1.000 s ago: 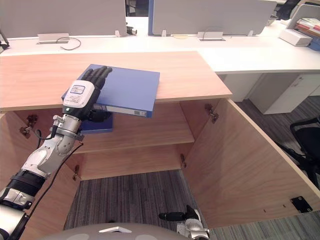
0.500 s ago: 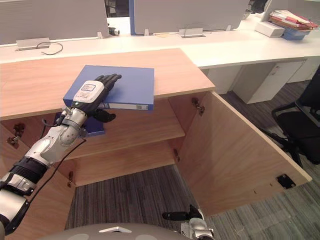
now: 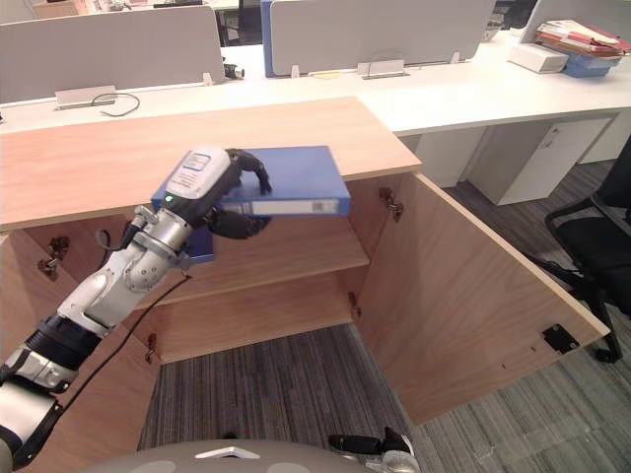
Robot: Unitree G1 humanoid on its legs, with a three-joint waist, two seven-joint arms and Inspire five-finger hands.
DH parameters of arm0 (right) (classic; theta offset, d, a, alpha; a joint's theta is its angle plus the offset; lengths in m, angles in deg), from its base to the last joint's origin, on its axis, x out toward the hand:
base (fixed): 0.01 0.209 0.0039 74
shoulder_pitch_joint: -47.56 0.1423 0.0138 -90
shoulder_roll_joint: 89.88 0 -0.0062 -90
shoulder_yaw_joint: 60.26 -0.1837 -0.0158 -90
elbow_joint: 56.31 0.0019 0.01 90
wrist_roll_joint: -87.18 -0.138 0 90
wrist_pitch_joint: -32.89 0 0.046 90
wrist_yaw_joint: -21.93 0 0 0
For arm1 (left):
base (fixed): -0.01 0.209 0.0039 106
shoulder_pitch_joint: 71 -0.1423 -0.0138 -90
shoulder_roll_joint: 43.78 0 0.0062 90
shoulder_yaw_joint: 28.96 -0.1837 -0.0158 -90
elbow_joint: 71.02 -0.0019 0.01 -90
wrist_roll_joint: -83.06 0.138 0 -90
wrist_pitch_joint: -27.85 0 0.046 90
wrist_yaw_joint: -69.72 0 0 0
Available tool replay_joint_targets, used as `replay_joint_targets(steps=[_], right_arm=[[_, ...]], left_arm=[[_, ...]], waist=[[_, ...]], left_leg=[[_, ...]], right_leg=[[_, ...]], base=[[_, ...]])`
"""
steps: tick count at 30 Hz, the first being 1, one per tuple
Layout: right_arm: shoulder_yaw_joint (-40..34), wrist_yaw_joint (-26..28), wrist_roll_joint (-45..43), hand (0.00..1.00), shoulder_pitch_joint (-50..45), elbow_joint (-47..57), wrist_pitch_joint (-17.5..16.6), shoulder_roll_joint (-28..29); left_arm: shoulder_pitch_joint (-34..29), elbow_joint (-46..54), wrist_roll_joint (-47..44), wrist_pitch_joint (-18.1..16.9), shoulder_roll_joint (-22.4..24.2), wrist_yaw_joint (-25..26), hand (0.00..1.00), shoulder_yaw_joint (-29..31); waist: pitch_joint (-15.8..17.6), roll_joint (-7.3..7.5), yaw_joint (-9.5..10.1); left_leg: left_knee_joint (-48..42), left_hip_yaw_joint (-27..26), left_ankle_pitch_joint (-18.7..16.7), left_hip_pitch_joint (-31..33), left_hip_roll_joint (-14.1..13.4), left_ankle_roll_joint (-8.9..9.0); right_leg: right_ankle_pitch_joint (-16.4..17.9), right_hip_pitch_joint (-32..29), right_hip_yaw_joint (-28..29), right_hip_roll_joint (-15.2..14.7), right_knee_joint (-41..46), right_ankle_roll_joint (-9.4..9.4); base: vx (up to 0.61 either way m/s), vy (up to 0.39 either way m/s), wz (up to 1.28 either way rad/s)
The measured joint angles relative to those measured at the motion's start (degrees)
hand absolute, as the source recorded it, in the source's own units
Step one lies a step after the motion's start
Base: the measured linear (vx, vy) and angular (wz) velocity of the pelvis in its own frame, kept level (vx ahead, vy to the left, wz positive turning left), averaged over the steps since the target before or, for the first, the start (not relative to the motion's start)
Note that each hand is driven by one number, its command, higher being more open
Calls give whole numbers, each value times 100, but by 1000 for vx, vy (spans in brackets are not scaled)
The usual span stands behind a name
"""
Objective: Walk over to the cabinet, pick up the folder, carry it to the office cabinet, place the folder inside the office cabinet, then close the office cabinet door
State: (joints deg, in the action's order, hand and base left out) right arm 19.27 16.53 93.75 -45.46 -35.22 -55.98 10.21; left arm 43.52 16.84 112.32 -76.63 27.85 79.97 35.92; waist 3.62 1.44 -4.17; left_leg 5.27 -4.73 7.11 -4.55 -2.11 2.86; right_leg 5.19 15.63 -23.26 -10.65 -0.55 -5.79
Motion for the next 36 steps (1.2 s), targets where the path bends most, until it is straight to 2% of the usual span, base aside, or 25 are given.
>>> replay_joint_targets(steps=[3,6,11,14,22,28,34,36], right_arm=[[-7,9,57,100,-10,-30,22,43],[13,32,219,100,40,-61,48,43],[206,36,213,100,59,-66,76,5],[224,36,214,100,71,-67,76,2],[406,-22,214,100,170,-148,74,16],[417,-88,210,100,177,-293,-50,4],[432,-149,206,100,185,-343,-63,-2],[448,-158,204,100,182,-345,-86,-35]], left_arm=[[-70,178,-215,-319,-3,-202,0,-196],[-132,271,-352,-420,-8,-225,0,-207],[-224,277,-433,-421,-13,-211,0,-202],[-255,289,-429,-426,-13,-189,0,-202],[-818,798,87,-431,57,337,0,-131],[-1369,1737,53,-417,366,442,0,-92],[-1397,2281,-40,-428,563,539,0,-165],[-1396,2432,-36,-431,614,667,0,-244]], waist=[[-46,94,67],[-40,108,74],[-38,107,66],[-38,108,64],[13,194,59],[-27,175,83],[-43,163,86],[-115,105,92]], left_leg=[[-2,36,-18,-24,40,10],[-1,53,-53,-105,60,27],[1,101,-91,-176,54,54],[2,109,-102,-179,54,51],[1,113,-141,-180,60,57],[-2,110,-120,-91,31,40],[1,64,-65,-69,-20,23],[2,68,-34,16,-36,22]], right_leg=[[-10,83,-30,-10,-59,-14],[44,171,-53,-19,-60,77],[124,261,-94,-5,-60,204],[129,266,-106,-6,-59,211],[128,266,-124,-9,-54,208],[121,114,40,-11,92,199],[120,17,209,-6,191,196],[118,-86,242,17,222,192]], base=[[78,-36,6],[48,-33,2],[13,-36,2],[-9,-23,0],[1,-4,0],[-2,-7,1],[-51,-11,-5],[-102,-15,-1]])
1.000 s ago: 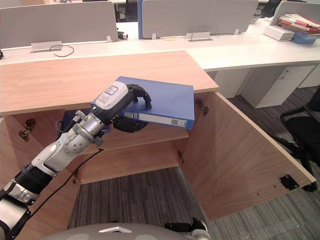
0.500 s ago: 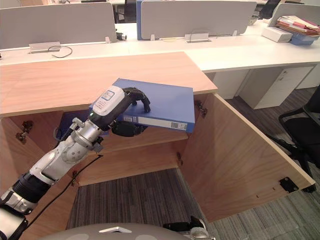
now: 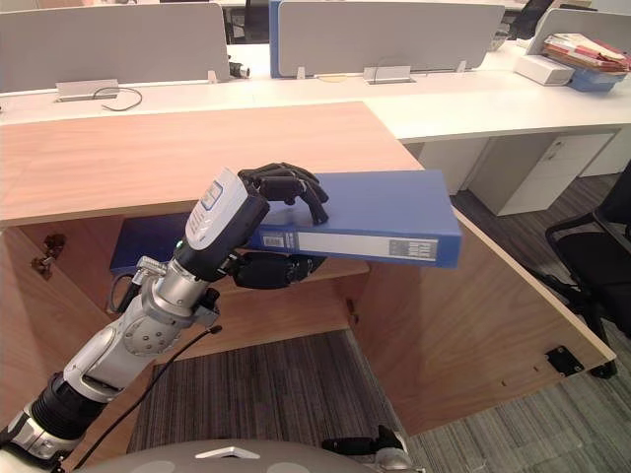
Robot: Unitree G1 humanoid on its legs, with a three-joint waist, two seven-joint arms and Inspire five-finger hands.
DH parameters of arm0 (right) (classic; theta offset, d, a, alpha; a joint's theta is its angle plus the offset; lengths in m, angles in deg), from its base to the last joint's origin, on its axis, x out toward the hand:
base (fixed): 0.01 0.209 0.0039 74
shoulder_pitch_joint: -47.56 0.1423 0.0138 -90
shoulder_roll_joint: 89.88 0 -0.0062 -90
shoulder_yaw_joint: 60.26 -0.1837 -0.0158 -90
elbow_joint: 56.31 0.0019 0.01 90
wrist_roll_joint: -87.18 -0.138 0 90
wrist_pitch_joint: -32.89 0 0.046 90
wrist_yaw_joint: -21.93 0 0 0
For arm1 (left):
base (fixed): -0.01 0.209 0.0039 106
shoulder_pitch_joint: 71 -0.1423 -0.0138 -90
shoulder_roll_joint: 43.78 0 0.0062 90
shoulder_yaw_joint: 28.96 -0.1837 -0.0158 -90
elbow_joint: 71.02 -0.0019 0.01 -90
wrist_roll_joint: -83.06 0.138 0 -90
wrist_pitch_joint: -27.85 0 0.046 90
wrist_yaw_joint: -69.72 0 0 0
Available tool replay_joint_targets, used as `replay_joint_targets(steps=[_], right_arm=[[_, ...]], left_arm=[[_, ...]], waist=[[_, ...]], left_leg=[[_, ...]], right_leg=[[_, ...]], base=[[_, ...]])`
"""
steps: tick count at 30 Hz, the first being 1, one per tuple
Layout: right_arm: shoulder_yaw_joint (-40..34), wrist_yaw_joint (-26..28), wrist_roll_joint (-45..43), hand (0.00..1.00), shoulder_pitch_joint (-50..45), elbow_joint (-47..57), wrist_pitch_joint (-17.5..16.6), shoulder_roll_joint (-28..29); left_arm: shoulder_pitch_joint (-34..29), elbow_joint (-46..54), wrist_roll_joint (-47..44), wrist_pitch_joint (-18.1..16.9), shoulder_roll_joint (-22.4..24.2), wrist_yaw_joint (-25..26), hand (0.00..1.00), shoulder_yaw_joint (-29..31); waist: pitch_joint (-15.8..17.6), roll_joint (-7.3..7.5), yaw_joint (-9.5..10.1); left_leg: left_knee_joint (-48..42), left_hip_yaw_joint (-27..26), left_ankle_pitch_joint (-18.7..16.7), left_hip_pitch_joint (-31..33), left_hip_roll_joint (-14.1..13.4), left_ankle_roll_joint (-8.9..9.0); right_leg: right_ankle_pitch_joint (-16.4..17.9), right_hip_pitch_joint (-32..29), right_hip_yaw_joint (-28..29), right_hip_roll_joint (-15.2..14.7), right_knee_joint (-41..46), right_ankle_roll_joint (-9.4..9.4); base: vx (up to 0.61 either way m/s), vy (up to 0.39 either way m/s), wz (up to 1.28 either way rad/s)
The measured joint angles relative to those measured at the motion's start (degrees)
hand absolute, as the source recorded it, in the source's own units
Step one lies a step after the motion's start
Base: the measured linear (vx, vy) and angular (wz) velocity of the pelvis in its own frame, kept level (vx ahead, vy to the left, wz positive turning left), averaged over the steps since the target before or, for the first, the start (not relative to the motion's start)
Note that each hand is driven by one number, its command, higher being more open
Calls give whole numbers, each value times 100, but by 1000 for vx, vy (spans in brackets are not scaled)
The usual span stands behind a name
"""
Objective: Walk over to the cabinet, pick up the folder, carry it to the office cabinet, place the folder inside the office cabinet, then close the office cabinet door
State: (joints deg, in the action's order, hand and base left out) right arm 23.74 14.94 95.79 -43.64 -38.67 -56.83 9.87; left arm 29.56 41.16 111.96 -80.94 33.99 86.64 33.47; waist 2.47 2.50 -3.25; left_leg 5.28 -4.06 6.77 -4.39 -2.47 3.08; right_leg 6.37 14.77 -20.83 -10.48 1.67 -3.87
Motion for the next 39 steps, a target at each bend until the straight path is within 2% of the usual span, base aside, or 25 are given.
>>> replay_joint_targets(steps=[6,12,18,26,29,34,39], right_arm=[[226,-111,-2,100,-8,-26,-70,-47],[225,-164,-6,100,-1,-125,-86,-26],[240,-223,-7,100,-1,-167,-81,-10],[438,-286,-8,100,-5,-172,-77,-18],[438,-304,-8,100,-9,-173,-73,-16],[445,-306,-9,100,-12,-172,-64,-17],[454,-307,-9,100,-14,-172,-63,-17]], left_arm=[[0,431,94,-3,90,281,0,-120],[27,1006,-12,-132,153,522,0,-259],[328,1052,-123,-218,267,632,0,-589],[353,1052,-148,-220,533,694,0,-671],[352,1052,-301,-223,614,681,0,-765],[351,1043,-1289,-221,1064,661,0,-751],[351,910,-1513,-213,1395,680,0,-687]], waist=[[-21,-40,2],[-68,12,33],[-94,47,125],[-169,47,137],[-171,50,143],[-172,52,151],[-174,56,154]], left_leg=[[1,36,86,21,-31,-7],[0,87,145,139,-9,-31],[0,93,174,159,-5,-34],[0,101,175,165,-9,-33],[0,103,177,166,-9,-33],[0,110,185,167,-10,-35],[0,110,193,167,-13,-34]], right_leg=[[-9,-10,14,35,-49,-78],[-96,-66,-29,33,-92,-216],[-113,-68,-36,35,-91,-238],[-112,-68,-50,41,-91,-236],[-112,-68,-52,40,-90,-236],[-112,-68,-59,40,-84,-237],[-112,-69,-59,41,-79,-237]], base=[[-83,-13,1],[-29,-5,4],[0,0,0],[0,0,0],[0,0,0],[0,0,0],[0,0,0]])
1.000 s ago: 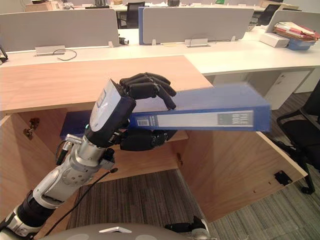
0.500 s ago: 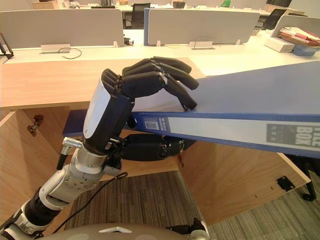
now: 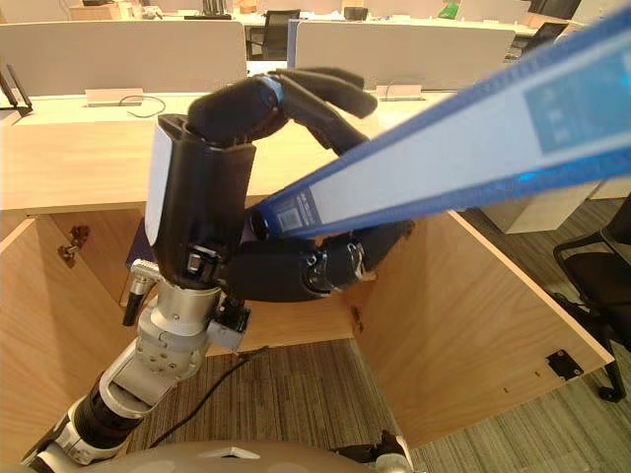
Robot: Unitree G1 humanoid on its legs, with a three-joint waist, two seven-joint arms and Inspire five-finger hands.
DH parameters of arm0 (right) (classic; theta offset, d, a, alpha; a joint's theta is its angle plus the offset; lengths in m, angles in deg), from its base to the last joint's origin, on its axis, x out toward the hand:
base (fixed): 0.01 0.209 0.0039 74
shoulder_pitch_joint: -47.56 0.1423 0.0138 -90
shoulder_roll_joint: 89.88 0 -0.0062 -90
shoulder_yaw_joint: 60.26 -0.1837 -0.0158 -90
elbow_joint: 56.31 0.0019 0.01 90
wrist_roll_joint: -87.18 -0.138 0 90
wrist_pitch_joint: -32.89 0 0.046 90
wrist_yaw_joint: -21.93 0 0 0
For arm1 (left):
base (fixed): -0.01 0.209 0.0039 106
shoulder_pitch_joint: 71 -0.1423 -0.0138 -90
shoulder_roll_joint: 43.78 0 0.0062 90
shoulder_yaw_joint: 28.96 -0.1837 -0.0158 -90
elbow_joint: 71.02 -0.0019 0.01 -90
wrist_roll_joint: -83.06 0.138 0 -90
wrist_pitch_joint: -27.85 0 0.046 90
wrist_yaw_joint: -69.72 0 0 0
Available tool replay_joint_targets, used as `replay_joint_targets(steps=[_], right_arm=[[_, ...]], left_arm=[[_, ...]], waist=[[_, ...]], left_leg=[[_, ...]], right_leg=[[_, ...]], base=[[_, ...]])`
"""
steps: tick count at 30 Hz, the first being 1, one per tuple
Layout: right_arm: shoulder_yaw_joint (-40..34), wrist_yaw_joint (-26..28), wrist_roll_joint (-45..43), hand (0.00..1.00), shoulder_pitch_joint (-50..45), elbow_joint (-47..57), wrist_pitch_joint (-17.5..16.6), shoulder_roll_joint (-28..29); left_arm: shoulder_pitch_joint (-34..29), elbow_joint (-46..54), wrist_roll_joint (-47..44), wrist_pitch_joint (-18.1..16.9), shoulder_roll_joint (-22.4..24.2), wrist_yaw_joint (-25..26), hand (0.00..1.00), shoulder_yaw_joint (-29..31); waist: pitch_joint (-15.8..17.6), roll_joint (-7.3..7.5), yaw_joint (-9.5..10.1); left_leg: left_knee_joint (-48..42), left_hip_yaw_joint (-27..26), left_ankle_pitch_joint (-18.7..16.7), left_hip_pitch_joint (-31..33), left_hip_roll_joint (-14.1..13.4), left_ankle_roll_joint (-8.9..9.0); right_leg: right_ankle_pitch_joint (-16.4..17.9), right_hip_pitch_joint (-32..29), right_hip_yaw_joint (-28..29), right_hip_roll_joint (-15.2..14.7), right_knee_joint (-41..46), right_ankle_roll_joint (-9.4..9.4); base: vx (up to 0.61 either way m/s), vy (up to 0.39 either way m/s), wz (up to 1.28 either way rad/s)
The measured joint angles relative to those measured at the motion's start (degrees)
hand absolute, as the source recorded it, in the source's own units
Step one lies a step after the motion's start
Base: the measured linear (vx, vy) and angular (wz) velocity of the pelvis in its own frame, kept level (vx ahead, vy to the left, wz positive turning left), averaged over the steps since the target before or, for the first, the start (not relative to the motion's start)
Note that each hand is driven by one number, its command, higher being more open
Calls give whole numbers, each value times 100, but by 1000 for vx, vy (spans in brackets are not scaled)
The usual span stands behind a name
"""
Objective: Walk over to the cabinet, pick up the folder, carry it to the office cabinet, place the folder inside the office cabinet, then close the office cabinet door
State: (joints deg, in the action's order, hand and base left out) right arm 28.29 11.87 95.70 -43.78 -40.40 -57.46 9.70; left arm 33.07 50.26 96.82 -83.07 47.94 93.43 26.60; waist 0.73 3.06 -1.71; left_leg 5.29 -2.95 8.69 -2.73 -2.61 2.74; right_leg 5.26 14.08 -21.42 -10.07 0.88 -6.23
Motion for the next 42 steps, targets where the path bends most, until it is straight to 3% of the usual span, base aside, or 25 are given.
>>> replay_joint_targets(steps=[7,15,25,37,42], right_arm=[[50,-5,0,100,0,4,1,-2],[48,-2,0,100,-1,9,3,7],[18,68,-1,100,-1,18,42,26],[-9,109,-53,100,0,68,107,36],[428,121,-459,100,-74,448,128,-25]], left_arm=[[0,-414,-157,118,371,10,0,397],[0,-538,-1231,196,769,88,0,1127],[3,-777,-3251,166,1231,-37,0,1980],[153,-1273,-4754,76,1429,-336,0,2360],[185,-1314,-5313,44,1437,-482,0,2450]], waist=[[-1,3,-4],[-12,37,-6],[-29,72,-2],[-36,84,6],[-36,85,0]], left_leg=[[0,-24,7,-2,-10,-1],[0,-101,6,14,-19,-1],[1,-128,13,13,-20,-10],[0,-124,19,16,-18,-17],[0,-158,19,26,-32,-17]], right_leg=[[0,-23,30,0,-1,-1],[-33,-84,111,-3,5,-19],[-44,-94,136,-4,6,-10],[-50,-94,137,-3,5,-6],[-57,-124,176,5,-3,7]], base=[[0,0,-1],[0,0,-4],[0,0,0],[0,0,0],[0,0,-4]])
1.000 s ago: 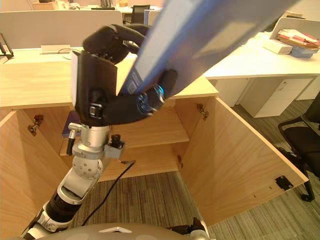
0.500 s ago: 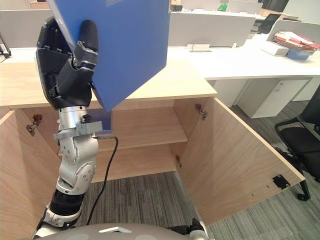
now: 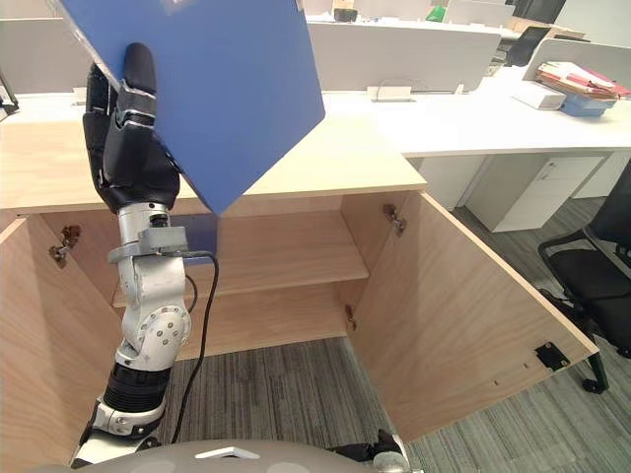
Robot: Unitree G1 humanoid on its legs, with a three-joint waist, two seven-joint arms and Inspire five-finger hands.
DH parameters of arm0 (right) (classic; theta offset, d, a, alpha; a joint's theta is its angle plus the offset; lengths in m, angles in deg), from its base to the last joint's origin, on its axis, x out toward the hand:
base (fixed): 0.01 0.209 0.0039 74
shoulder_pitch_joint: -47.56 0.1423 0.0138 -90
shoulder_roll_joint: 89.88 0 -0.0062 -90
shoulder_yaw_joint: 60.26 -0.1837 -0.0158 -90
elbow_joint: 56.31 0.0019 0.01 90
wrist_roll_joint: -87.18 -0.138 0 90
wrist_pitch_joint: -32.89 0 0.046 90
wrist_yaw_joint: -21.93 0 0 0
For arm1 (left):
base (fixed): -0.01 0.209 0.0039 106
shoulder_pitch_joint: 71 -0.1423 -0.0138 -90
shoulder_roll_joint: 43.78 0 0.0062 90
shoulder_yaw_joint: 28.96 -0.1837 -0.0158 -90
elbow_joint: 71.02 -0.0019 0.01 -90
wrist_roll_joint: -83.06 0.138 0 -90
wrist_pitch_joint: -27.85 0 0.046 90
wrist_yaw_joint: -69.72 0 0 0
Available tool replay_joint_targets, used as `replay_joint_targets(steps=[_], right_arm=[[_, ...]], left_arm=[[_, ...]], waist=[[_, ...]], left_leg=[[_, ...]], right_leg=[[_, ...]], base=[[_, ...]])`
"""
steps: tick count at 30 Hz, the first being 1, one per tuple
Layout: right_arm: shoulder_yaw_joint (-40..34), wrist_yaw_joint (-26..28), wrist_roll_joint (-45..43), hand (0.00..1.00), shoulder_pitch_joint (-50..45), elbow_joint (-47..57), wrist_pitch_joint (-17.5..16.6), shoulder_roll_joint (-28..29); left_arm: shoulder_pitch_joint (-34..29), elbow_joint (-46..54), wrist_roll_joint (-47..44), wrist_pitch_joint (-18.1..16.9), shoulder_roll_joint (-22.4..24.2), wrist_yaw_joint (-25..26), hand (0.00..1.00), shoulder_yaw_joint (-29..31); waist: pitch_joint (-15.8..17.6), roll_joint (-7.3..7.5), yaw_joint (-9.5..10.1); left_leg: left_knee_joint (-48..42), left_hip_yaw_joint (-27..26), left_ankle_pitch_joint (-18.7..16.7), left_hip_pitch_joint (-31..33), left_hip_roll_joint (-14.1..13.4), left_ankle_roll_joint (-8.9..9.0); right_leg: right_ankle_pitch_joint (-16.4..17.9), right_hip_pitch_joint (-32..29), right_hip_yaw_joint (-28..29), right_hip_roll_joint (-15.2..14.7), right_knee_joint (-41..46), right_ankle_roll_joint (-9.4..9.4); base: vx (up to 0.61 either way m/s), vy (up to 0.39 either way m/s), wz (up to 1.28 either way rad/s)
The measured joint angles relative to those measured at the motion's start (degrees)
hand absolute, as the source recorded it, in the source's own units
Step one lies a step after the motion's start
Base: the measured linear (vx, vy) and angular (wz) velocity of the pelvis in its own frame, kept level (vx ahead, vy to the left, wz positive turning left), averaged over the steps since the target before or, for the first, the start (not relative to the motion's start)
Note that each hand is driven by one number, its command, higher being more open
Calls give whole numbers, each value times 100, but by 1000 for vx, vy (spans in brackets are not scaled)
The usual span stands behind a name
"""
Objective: Walk over to the cabinet, pick up the folder, carry it to the office cabinet, place the folder inside the office cabinet, then close the office cabinet door
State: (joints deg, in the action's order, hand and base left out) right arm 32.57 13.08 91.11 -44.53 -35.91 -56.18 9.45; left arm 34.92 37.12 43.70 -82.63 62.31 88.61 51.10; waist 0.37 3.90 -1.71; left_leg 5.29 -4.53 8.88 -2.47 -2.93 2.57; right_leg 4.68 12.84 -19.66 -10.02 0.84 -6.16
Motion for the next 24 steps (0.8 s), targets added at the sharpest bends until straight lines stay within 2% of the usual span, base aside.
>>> replay_joint_targets(steps=[2,6,8,10,11,13,17,19,24], right_arm=[[12,10,-279,100,-107,578,-3,17],[-121,7,-942,100,-343,2464,-48,86],[-321,1,-1446,100,-387,3163,-221,101],[-635,17,-2209,100,-382,3884,-548,164],[-715,35,-2408,100,-382,4042,-614,197],[-914,244,-3434,100,-385,4509,-929,268],[-1175,494,-4778,100,-393,5021,-1235,429],[-1286,552,-5227,100,-396,5415,-1398,545],[-1476,574,-5487,100,-338,6576,-1684,501]], left_arm=[[0,0,-114,-42,2,-76,0,86],[-17,1,-288,-71,7,-203,0,401],[-80,13,-321,-74,13,-228,0,601],[-258,66,-327,-91,14,-283,0,919],[-345,101,-327,-103,15,-291,0,994],[-671,265,-373,-165,20,-295,0,1272],[-950,321,-603,-286,24,-296,0,1531],[-1167,499,-740,-290,24,-300,0,1545],[-1217,521,-789,-283,21,-432,0,1546]], waist=[[-2,-4,-2],[-13,-39,-30],[-23,-73,-43],[-35,-117,-59],[-37,-127,-71],[-26,-147,-94],[-23,-150,-100],[-22,-152,-123],[-5,-178,-111]], left_leg=[[0,-52,0,4,-28,0],[-3,-139,14,0,-69,5],[-3,-148,23,-1,-68,-2],[-1,-160,28,0,-73,-5],[-1,-167,27,0,-74,-5],[-1,-181,24,8,-76,-3],[-2,-182,17,12,-68,5],[-3,-181,10,24,-66,11],[-5,-173,8,41,-63,13]], right_leg=[[-22,-39,67,17,0,2],[-88,-95,154,50,5,25],[-93,-104,162,46,15,26],[-80,-128,181,46,23,50],[-71,-137,184,45,19,62],[-61,-163,188,41,21,72],[-63,-167,188,32,18,71],[-65,-175,186,32,8,68],[-76,-183,182,33,-5,50]], base=[[-4,-3,-16],[-17,-10,-11],[-19,1,-1],[-48,1,-4],[-57,0,-5],[-45,-1,-4],[0,0,0],[0,0,0],[0,0,0]])
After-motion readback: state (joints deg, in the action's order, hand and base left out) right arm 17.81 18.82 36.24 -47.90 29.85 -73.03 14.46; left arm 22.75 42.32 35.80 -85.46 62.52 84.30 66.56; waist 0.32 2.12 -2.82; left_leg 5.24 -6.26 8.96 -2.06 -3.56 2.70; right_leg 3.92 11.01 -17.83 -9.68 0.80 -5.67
